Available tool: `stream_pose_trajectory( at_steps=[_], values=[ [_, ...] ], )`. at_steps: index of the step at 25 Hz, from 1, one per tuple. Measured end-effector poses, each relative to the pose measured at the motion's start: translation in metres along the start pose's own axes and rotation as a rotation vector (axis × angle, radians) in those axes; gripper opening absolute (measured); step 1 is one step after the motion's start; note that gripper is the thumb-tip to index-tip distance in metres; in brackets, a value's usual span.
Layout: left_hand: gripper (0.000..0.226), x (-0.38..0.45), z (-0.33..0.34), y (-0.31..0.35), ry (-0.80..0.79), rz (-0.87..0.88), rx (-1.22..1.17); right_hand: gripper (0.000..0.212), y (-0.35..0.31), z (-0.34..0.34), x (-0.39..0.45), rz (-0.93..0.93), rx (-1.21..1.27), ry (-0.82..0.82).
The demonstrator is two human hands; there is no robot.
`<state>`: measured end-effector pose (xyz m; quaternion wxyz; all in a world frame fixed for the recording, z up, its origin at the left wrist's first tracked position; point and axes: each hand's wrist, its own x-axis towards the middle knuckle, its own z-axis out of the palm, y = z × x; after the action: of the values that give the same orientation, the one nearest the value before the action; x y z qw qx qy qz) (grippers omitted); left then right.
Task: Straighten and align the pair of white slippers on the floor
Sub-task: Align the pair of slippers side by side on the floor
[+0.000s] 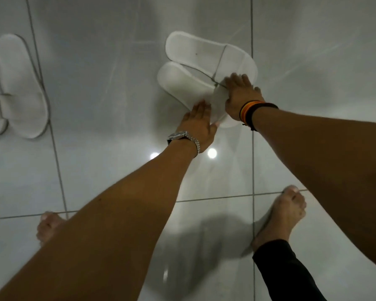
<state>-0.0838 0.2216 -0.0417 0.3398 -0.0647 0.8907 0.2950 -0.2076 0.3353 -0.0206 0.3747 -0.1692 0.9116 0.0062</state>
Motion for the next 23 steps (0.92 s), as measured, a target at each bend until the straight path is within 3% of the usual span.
stream_pose_trajectory(
  at_steps=[2, 6, 12, 17, 23],
  values=[
    [0.069, 0.011, 0.008, 0.005, 0.015, -0.041, -0.035, 0.071, 0.013, 0.004, -0.001, -0.024, 0.043, -0.034],
    [0.067, 0.032, 0.006, 0.022, 0.004, -0.024, 0.012, 0.063, 0.04, 0.023, -0.024, 0.036, 0.098, 0.133],
    [0.067, 0.077, 0.013, 0.101, -0.113, 0.069, 0.064, 0.059, 0.119, 0.03, -0.042, 0.184, 0.294, 0.162],
    [0.068, 0.105, 0.028, 0.151, -0.142, 0.1, 0.086, 0.059, 0.176, 0.019, -0.038, 0.236, 0.294, 0.165],
    [0.068, 0.12, 0.022, 0.155, -0.153, 0.135, 0.118, 0.049, 0.192, 0.0, -0.022, 0.27, 0.288, 0.194]
  ],
)
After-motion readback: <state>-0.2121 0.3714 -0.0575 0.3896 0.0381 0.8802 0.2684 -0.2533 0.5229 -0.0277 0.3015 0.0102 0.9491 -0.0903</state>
